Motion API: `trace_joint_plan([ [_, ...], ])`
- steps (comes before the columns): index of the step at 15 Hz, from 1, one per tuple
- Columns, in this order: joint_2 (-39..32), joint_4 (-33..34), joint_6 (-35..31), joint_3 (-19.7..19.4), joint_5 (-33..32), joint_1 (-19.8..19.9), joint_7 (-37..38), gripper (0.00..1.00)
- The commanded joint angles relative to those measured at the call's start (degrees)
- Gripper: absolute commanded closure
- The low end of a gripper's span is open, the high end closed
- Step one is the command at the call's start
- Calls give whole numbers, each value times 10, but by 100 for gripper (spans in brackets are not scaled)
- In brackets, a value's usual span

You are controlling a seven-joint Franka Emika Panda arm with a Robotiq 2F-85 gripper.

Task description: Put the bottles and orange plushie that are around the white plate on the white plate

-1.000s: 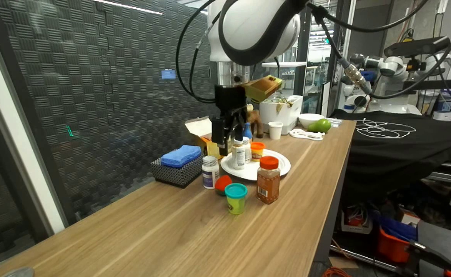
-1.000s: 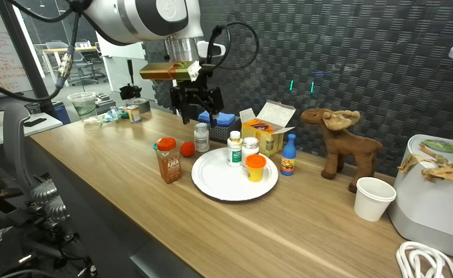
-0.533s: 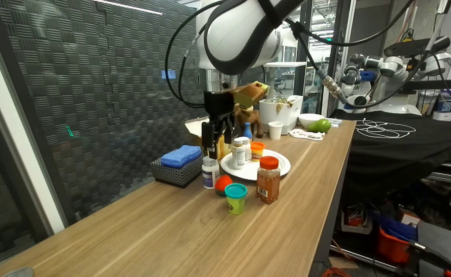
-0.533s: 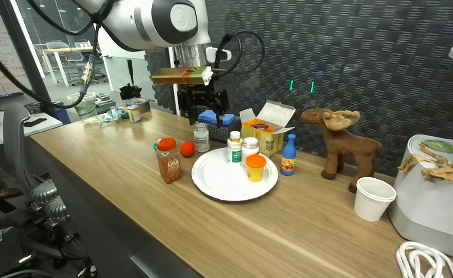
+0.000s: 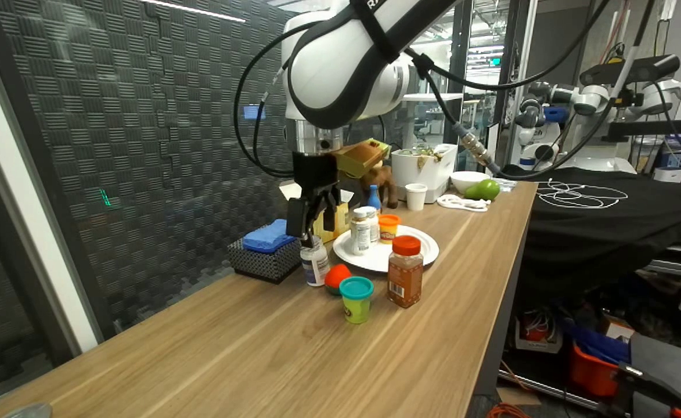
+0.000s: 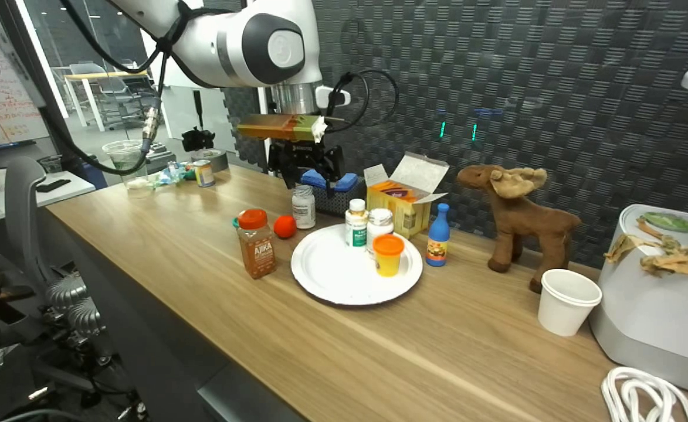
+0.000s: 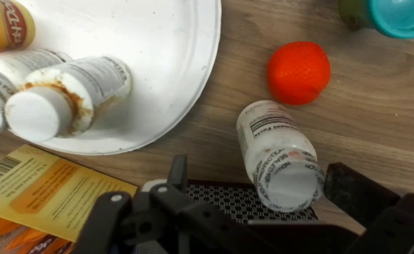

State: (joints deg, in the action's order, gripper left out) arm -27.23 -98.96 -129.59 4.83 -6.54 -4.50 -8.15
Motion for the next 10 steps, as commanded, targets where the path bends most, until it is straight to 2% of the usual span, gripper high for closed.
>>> trace_joint_plan([
  [1, -15, 32, 3, 6, 13, 0, -13, 0],
  [10, -3, 25, -9, 11, 14, 0, -12, 0],
])
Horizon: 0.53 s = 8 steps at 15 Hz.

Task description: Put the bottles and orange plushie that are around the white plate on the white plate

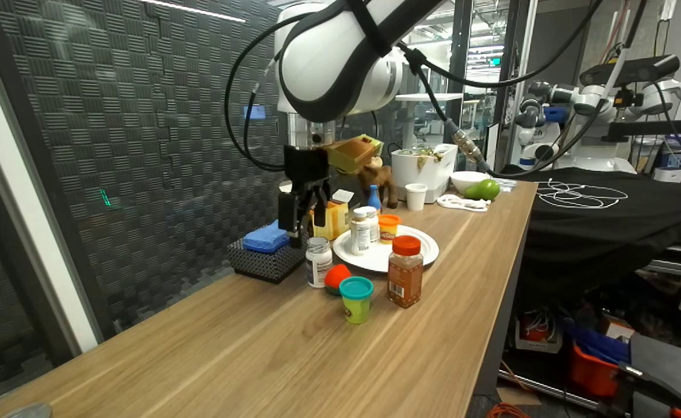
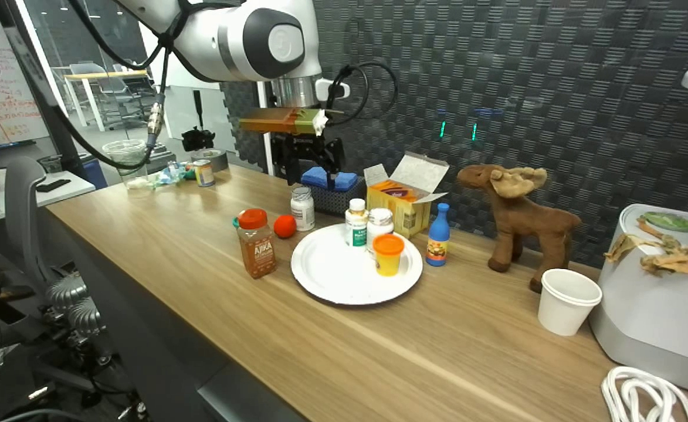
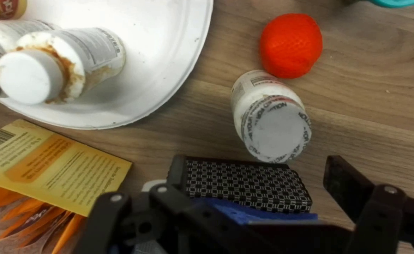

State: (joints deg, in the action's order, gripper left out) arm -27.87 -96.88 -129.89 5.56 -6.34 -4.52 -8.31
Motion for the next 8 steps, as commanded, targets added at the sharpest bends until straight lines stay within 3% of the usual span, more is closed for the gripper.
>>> trace_joint_plan([
  [1, 4, 1, -6, 4, 14, 1, -9, 0],
  [8, 22, -25, -2, 3, 24, 2, 2, 0],
])
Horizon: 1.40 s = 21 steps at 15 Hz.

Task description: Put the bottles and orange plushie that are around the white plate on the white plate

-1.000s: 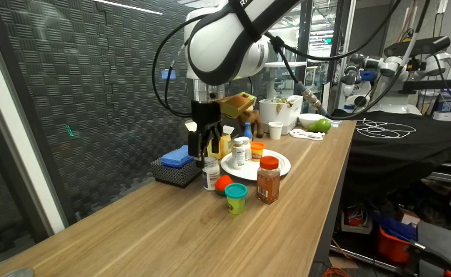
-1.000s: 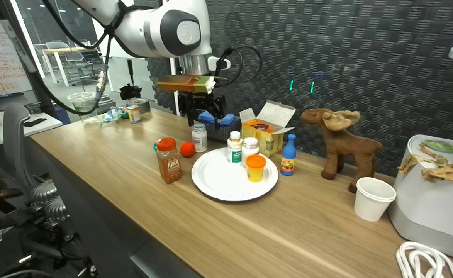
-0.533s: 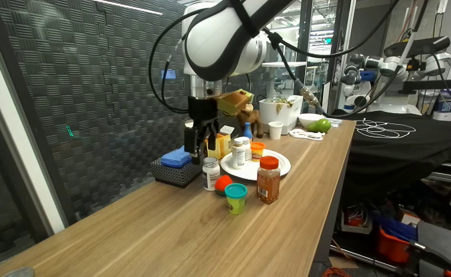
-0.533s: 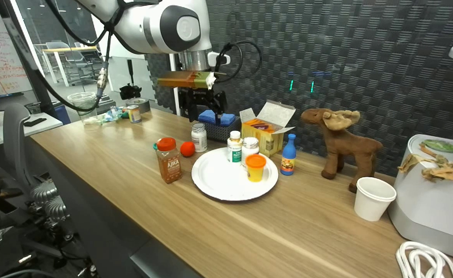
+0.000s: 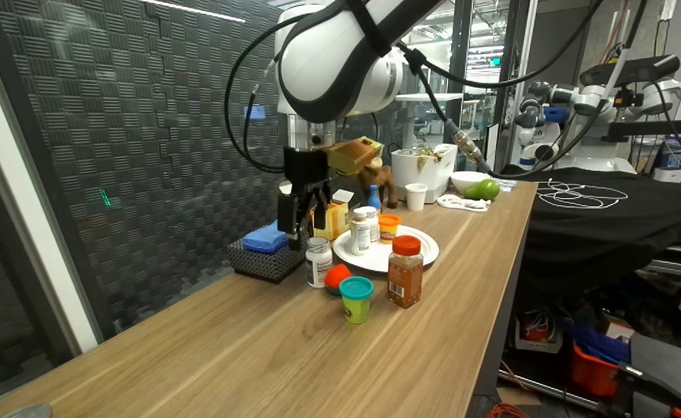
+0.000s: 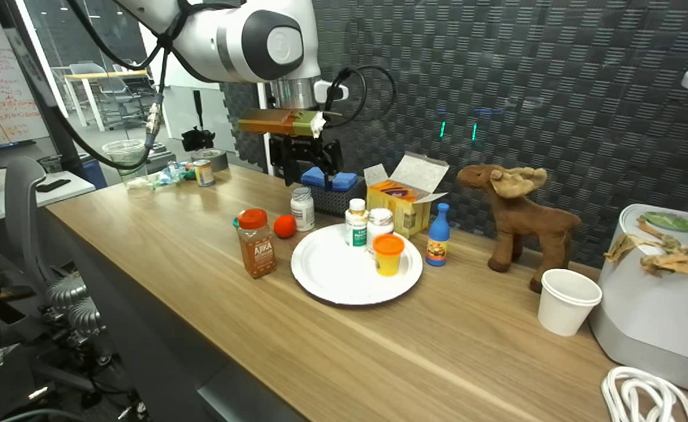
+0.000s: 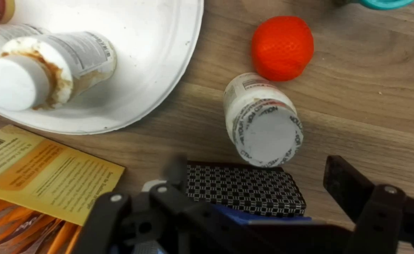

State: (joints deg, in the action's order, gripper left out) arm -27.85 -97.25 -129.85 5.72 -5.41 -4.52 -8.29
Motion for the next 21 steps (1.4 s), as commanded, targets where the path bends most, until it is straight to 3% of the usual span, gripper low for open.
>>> trace_joint_plan([
  [1, 24, -26, -2, 0, 15, 1, 6, 0],
  [7, 54, -57, -6, -3, 11, -1, 17, 0],
  [8, 57, -60, -6, -3, 11, 0, 18, 25],
  [10, 60, -63, -7, -3, 11, 0, 15, 32],
  [16, 52, -63, -3, -3, 11, 1, 8, 80],
  [21, 63, -67, 0, -5, 9, 2, 13, 81],
])
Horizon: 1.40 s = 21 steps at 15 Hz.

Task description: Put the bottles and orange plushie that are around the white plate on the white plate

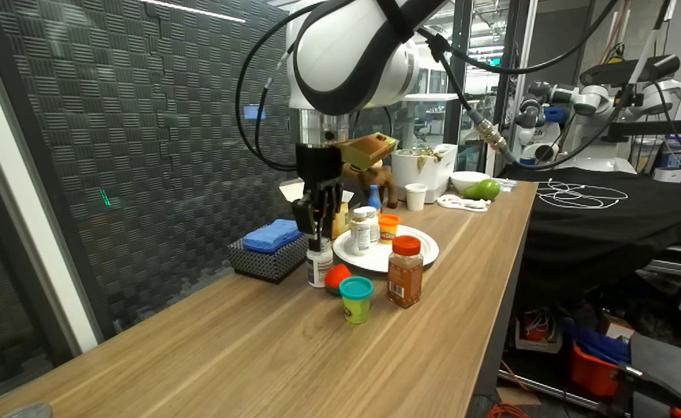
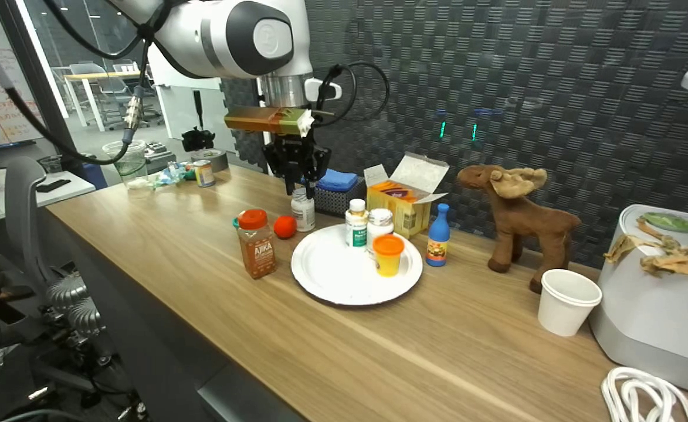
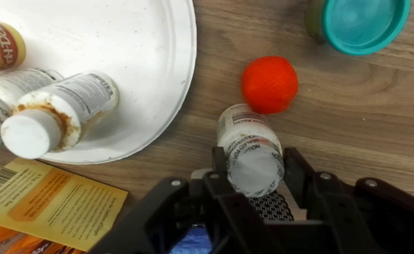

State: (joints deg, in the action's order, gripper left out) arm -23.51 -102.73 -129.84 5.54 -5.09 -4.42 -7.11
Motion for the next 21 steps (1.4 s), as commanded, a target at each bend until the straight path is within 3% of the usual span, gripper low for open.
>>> trace_joint_plan([
  [1, 28, -15, 3, -5, 7, 1, 6, 81],
  [7, 120, -74, 7, -24, -9, 1, 46, 81],
  [12, 175, -137, 12, -21, 15, 10, 27, 81],
  [21, 183, -191, -21, -52, -26, 24, 109, 81],
])
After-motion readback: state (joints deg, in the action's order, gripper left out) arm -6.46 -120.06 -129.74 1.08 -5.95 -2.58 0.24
